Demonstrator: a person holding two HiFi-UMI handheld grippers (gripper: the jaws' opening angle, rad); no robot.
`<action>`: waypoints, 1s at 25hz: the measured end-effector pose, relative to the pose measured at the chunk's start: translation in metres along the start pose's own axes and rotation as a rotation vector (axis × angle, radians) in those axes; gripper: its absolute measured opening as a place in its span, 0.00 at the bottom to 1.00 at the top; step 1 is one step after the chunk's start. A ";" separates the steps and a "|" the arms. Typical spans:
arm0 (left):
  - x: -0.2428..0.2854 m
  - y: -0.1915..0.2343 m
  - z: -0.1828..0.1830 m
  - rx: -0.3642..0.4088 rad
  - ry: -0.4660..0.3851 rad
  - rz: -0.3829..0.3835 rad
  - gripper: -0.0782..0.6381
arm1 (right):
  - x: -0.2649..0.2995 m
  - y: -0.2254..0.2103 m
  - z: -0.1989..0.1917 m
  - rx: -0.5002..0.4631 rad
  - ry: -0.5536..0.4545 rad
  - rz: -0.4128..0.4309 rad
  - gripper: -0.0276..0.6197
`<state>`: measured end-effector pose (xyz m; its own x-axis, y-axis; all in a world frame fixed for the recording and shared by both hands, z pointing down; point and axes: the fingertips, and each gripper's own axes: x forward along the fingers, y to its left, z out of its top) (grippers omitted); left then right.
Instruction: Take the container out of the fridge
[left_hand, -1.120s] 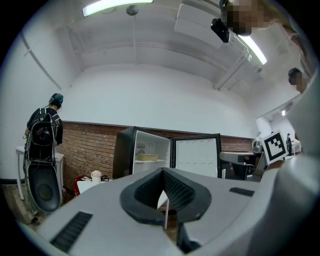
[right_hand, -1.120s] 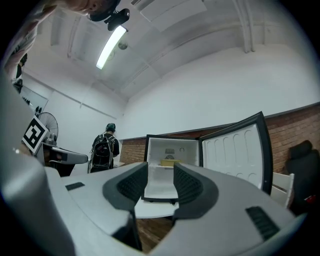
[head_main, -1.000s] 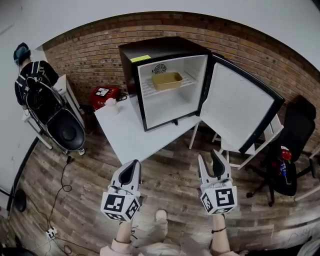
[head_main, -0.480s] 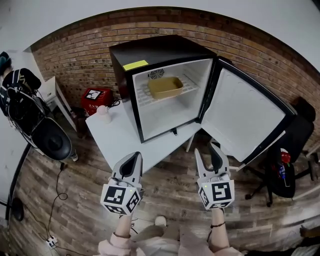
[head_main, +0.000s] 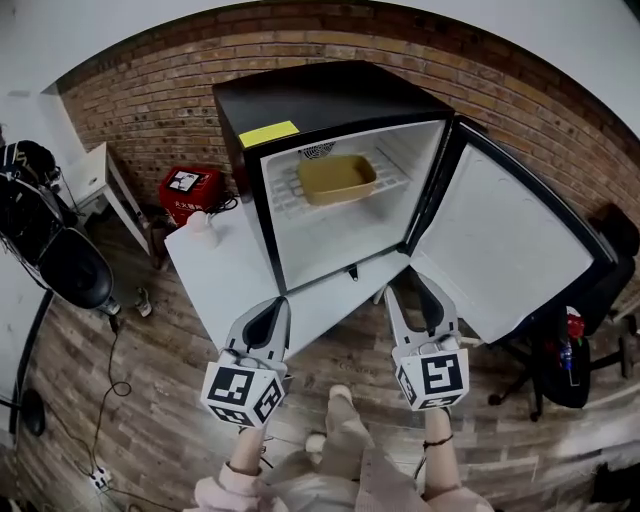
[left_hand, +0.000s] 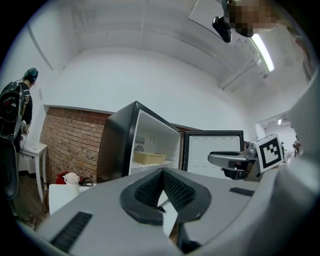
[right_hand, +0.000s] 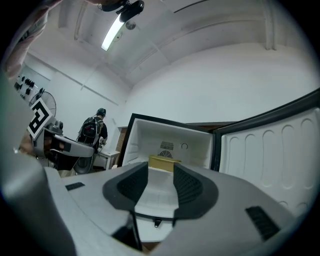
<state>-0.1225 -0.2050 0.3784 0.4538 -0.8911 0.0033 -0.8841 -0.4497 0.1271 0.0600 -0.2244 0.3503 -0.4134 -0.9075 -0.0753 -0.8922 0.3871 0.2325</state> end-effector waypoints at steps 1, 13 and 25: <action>0.008 0.001 -0.001 -0.001 0.002 0.000 0.10 | 0.009 -0.002 -0.001 -0.007 0.000 0.014 0.26; 0.111 0.013 -0.001 -0.017 0.025 0.043 0.10 | 0.120 -0.035 -0.017 -0.102 0.030 0.249 0.26; 0.158 0.032 0.010 -0.022 0.025 0.131 0.10 | 0.190 -0.026 -0.013 -0.329 0.042 0.565 0.26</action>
<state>-0.0798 -0.3609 0.3732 0.3372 -0.9403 0.0465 -0.9336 -0.3275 0.1456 0.0067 -0.4090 0.3429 -0.7888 -0.5871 0.1817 -0.4346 0.7419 0.5105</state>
